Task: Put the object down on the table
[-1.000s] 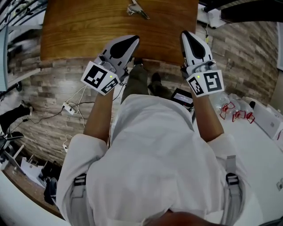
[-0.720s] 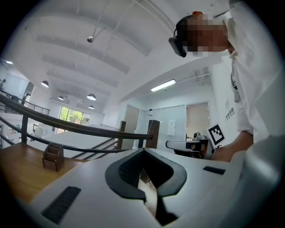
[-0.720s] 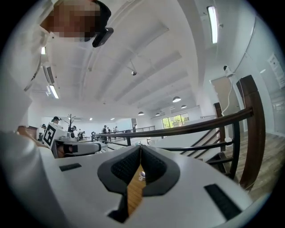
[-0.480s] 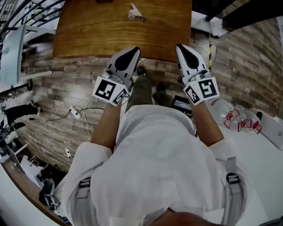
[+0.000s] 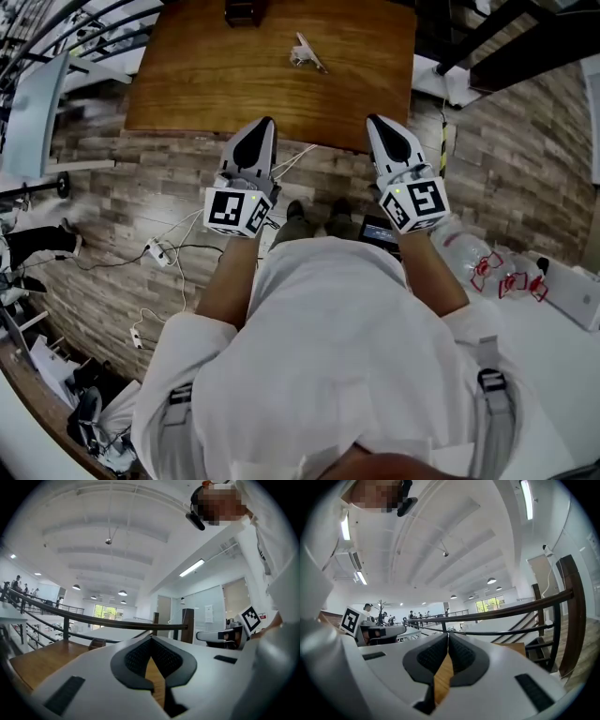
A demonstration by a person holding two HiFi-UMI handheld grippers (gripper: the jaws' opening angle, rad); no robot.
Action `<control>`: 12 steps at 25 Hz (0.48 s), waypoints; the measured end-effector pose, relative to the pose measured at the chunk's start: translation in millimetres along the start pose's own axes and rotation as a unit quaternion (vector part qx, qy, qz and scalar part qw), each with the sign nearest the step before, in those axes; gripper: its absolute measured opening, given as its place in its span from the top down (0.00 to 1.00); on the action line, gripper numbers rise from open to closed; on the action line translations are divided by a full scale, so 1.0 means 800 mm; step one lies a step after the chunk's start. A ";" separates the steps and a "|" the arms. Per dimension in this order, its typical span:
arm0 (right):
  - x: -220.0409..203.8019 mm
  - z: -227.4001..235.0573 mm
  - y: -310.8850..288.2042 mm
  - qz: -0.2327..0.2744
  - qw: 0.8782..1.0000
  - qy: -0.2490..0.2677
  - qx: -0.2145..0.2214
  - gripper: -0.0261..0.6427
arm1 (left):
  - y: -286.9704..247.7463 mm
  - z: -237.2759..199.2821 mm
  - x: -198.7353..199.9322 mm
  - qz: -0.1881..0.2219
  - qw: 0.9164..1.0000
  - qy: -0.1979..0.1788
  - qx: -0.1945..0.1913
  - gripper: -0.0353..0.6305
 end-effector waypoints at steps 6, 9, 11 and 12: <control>0.002 -0.030 -0.032 -0.001 1.000 0.012 0.018 0.92 | 0.038 -0.051 -0.013 -0.003 0.999 0.022 0.035 0.93; -0.014 -0.043 -0.050 -0.018 0.999 -0.006 0.036 0.92 | 0.054 -0.070 -0.032 -0.017 0.998 0.054 0.020 0.93; -0.024 -0.047 -0.061 -0.033 0.999 -0.017 0.036 0.92 | 0.061 -0.074 -0.037 -0.020 0.998 0.058 0.010 0.93; -0.028 -0.051 -0.066 -0.035 0.999 -0.016 0.035 0.92 | 0.065 -0.075 -0.038 -0.020 0.998 0.053 0.010 0.93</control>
Point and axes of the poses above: the fingertips, and each gripper's own axes: y backward along the fingers, z to its right, x out of its top, the point moved 10 cm from there along y, backward along the fingers, and after that the axes turned 1 degree about y, right-handed, at the moved point
